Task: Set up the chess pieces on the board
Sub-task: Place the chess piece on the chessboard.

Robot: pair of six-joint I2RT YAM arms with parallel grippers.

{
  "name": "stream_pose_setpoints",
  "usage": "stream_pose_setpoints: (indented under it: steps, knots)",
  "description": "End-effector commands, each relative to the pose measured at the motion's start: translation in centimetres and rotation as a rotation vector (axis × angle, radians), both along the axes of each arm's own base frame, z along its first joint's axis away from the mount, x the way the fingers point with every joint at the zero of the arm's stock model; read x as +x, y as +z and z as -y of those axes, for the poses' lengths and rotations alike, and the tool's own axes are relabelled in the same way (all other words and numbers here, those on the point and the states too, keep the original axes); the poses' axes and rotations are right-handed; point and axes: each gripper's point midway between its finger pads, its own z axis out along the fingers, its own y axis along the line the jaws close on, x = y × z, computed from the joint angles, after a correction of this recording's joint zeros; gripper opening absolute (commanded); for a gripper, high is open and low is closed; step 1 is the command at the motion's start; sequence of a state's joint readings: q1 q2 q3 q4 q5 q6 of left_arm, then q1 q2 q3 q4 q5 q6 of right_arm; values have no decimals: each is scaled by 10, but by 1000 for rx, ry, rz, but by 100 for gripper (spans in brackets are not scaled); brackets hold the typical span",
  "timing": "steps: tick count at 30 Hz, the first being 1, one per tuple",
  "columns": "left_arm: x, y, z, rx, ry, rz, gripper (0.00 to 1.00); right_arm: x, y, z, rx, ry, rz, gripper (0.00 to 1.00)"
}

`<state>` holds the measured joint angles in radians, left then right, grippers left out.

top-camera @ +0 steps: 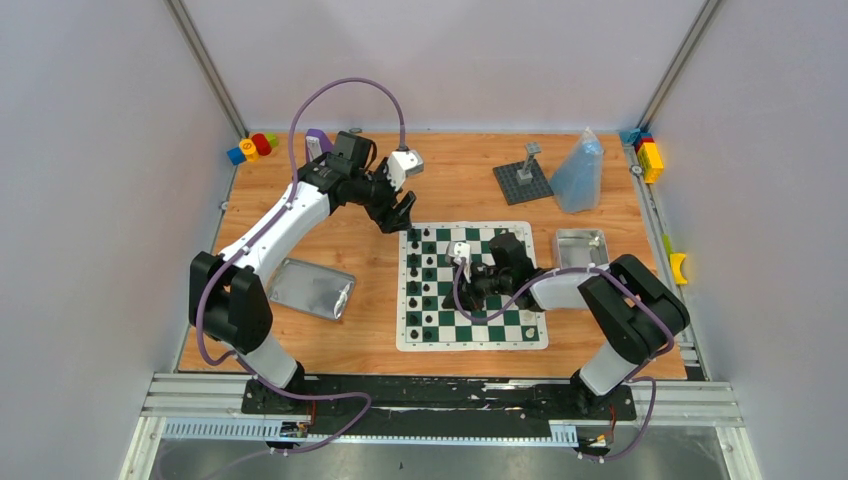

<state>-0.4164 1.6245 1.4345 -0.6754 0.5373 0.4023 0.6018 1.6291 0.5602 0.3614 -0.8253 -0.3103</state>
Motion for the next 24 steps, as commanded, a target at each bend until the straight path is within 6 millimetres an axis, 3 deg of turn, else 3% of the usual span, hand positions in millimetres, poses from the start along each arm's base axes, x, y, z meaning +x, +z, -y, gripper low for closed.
stream_pose_setpoints:
  steps: [1,3,9,24]
  knots:
    - [6,8,1,-22,-4,35,82,10,15,-7,28,-15,46,13]
    - [6,7,1,-19,-4,35,82,9,17,-7,30,-15,52,20]
    - [7,5,0,-9,-1,37,82,10,20,-6,22,-19,59,27]
    - [7,0,1,-4,-9,20,82,16,15,-6,-2,-34,55,23]
